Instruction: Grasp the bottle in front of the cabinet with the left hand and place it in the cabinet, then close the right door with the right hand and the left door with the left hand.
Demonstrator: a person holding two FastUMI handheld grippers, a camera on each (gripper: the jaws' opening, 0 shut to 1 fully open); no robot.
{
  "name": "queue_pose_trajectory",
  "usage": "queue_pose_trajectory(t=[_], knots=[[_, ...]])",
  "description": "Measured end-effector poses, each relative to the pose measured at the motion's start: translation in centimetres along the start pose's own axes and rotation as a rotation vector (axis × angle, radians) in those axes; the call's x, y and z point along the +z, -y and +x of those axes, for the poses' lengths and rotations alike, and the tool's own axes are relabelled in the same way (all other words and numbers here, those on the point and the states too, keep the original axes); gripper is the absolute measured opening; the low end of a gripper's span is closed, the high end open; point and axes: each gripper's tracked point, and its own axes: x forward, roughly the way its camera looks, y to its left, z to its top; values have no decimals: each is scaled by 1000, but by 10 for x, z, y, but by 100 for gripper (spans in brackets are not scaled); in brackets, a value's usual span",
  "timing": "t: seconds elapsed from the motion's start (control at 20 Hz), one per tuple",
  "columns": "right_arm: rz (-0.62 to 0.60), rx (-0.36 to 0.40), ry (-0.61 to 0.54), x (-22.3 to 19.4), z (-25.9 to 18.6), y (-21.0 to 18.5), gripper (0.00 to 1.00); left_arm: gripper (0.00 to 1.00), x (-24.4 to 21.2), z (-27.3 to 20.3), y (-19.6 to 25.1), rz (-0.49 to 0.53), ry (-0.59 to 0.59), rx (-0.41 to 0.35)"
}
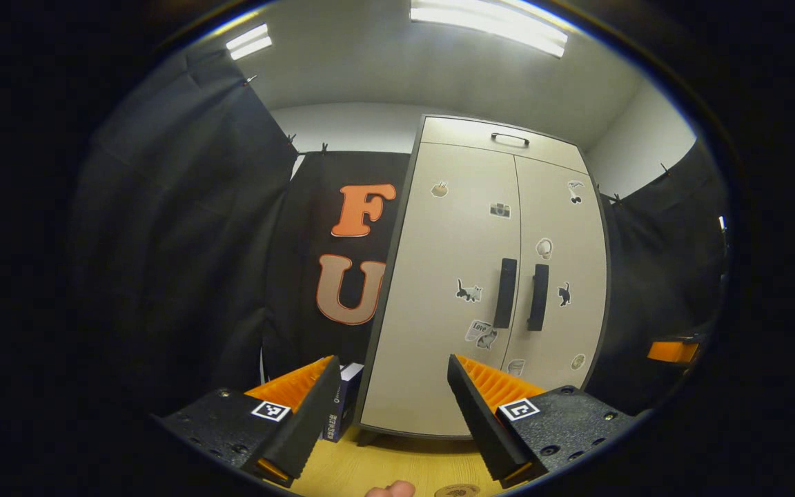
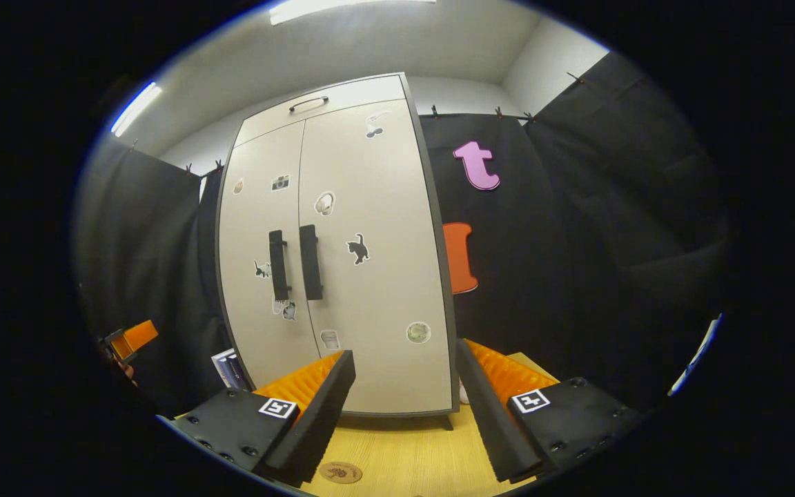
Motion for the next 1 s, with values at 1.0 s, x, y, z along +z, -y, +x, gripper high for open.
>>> queue_pose_trajectory(t=[1.0], knots=[[10, -7, 21, 1, -2, 2, 97, 94, -9, 18, 27, -35, 8, -49]])
